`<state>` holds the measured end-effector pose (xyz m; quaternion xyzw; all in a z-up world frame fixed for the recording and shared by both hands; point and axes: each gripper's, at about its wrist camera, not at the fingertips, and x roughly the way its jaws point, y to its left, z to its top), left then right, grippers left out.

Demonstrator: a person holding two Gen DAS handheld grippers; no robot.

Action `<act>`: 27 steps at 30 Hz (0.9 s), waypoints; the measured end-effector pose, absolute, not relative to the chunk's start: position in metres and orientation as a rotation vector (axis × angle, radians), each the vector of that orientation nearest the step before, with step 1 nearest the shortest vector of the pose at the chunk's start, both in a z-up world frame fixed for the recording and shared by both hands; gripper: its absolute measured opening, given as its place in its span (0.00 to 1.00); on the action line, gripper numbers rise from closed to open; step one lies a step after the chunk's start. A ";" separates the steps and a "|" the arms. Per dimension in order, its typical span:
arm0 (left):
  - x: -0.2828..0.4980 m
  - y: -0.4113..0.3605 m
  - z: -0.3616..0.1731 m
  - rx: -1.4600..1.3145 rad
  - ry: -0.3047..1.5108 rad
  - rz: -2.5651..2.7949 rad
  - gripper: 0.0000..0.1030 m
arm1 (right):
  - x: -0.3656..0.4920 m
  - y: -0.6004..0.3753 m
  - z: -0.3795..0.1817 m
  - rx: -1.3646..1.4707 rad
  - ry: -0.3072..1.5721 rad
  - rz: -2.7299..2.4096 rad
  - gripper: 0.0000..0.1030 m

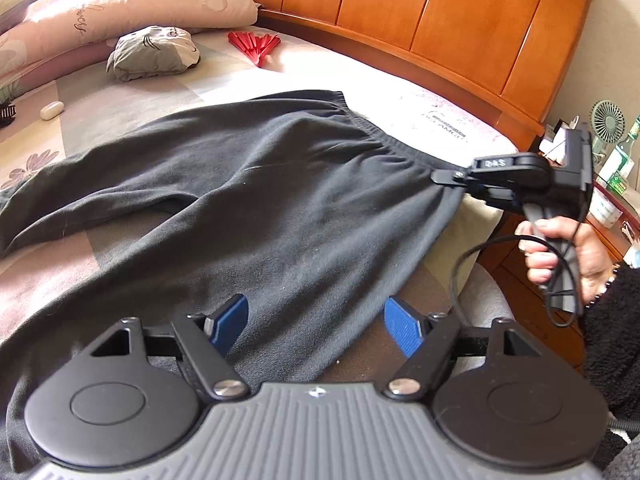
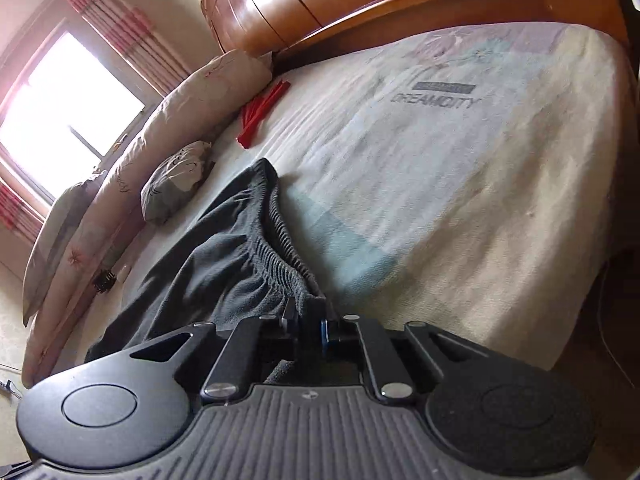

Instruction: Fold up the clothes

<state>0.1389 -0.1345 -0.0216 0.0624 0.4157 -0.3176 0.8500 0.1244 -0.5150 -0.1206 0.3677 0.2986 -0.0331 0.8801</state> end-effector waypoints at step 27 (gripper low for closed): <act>0.156 -0.096 -0.065 0.241 0.968 -0.433 0.74 | 0.142 -0.321 -0.099 -0.102 0.726 0.180 0.76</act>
